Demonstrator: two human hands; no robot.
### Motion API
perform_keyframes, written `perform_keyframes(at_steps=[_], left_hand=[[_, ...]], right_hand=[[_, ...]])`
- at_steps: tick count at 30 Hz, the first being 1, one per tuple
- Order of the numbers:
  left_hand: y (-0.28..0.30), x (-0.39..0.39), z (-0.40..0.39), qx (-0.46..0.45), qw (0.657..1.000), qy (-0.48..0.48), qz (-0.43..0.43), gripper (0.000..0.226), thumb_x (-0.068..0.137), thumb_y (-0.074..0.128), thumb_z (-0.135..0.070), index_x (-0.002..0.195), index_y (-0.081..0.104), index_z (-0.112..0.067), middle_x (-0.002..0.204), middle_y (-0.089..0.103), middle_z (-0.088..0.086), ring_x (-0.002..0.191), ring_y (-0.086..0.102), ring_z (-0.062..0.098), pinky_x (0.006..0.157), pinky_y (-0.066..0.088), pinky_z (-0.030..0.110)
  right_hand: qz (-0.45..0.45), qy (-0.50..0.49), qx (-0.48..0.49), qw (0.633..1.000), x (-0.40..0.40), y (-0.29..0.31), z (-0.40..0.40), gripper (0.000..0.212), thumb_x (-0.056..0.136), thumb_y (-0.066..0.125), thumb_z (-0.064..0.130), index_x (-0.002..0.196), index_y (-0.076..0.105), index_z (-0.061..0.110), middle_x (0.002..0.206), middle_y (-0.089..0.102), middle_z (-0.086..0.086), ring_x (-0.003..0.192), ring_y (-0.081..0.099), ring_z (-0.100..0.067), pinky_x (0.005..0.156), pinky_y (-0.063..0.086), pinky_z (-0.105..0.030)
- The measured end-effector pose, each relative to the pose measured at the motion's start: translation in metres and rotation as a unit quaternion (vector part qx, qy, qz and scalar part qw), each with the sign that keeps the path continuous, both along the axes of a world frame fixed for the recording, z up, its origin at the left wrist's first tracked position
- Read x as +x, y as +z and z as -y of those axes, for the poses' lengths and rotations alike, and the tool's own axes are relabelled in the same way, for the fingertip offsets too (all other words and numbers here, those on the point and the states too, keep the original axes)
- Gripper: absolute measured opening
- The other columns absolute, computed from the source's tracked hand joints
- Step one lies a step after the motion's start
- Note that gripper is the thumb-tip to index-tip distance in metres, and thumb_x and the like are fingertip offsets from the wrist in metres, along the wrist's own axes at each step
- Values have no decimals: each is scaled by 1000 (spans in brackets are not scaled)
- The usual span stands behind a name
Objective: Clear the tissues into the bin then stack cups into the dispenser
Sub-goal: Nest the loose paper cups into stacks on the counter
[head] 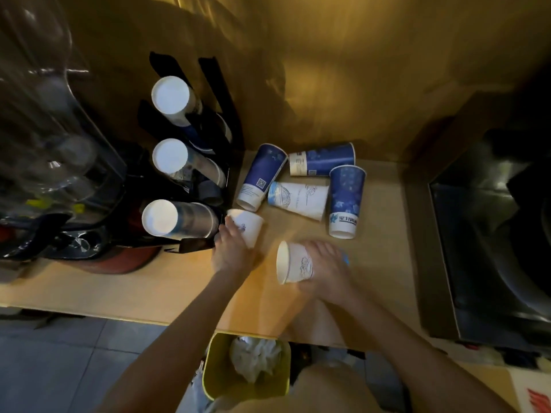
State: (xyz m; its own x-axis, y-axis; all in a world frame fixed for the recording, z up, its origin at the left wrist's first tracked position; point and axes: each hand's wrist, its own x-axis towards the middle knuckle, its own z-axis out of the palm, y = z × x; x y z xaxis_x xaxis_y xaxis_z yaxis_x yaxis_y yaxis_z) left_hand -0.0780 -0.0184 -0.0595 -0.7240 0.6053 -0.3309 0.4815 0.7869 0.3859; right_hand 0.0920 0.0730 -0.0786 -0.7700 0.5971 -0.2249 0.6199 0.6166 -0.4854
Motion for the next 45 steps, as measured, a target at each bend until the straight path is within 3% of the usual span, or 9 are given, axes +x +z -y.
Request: perform_keyframes(at_steps=[5,10,14,17,25,29,33,37,45], left_hand=[[7,-8,-2,-13,997,27,77,102,66,79,-17,141,12,-2,141,29,24,127,36,40,105,37,44],[20,0,-3,24,987,38,154,93,58,83,-15,133,31,-1,129,36,21,120,37,35,94,42,36],[18,17,-2,222,953,106,174,95,50,84,-3,131,33,-9,123,40,11,111,40,25,91,44,35],[14,34,-1,327,922,114,170,92,51,81,3,130,36,-12,111,45,-2,101,43,13,69,42,3],[-3,52,9,327,929,107,133,92,48,73,-27,131,36,-13,117,58,3,106,54,21,76,34,17],[-9,50,11,325,930,106,135,91,49,75,-24,131,37,-12,117,59,3,106,55,20,71,34,11],[-9,49,10,324,933,88,131,92,48,71,-40,130,38,-14,114,54,-6,100,51,9,67,34,2],[-10,48,11,308,939,90,120,97,48,65,-50,132,36,-13,124,59,7,106,56,17,74,36,6],[-8,48,8,288,947,94,110,96,49,61,-55,130,38,-9,125,58,12,110,57,27,80,38,20]], right_hand=[[-81,-174,-30,981,-5,22,-14,88,54,81,43,128,43,13,125,52,-11,118,42,-28,99,38,-38],[-184,-337,-195,903,-8,51,-38,89,34,78,66,109,52,25,113,60,-8,104,57,-26,87,53,-47],[-288,-352,-307,836,-5,78,-50,58,67,78,30,117,49,20,115,63,-5,91,64,-16,73,55,-30],[-338,-335,-338,812,-6,96,-56,53,74,72,18,122,50,16,117,64,-5,93,65,-15,70,56,-24],[-409,-230,-335,817,-25,133,-42,46,76,68,1,113,45,18,97,59,13,75,62,14,62,50,-7],[-414,-189,-323,830,-35,117,-24,71,56,80,17,117,44,24,111,58,11,99,60,2,78,53,-17],[-361,-135,-243,890,-35,91,-5,100,57,82,27,136,22,34,132,44,8,122,45,-6,96,46,-23],[-285,-69,-172,940,-33,72,8,99,63,81,31,139,16,37,135,34,18,125,31,3,99,32,-12],[-150,41,-6,988,-29,38,-4,89,70,56,60,142,26,19,148,37,0,136,29,-13,113,29,-40]])
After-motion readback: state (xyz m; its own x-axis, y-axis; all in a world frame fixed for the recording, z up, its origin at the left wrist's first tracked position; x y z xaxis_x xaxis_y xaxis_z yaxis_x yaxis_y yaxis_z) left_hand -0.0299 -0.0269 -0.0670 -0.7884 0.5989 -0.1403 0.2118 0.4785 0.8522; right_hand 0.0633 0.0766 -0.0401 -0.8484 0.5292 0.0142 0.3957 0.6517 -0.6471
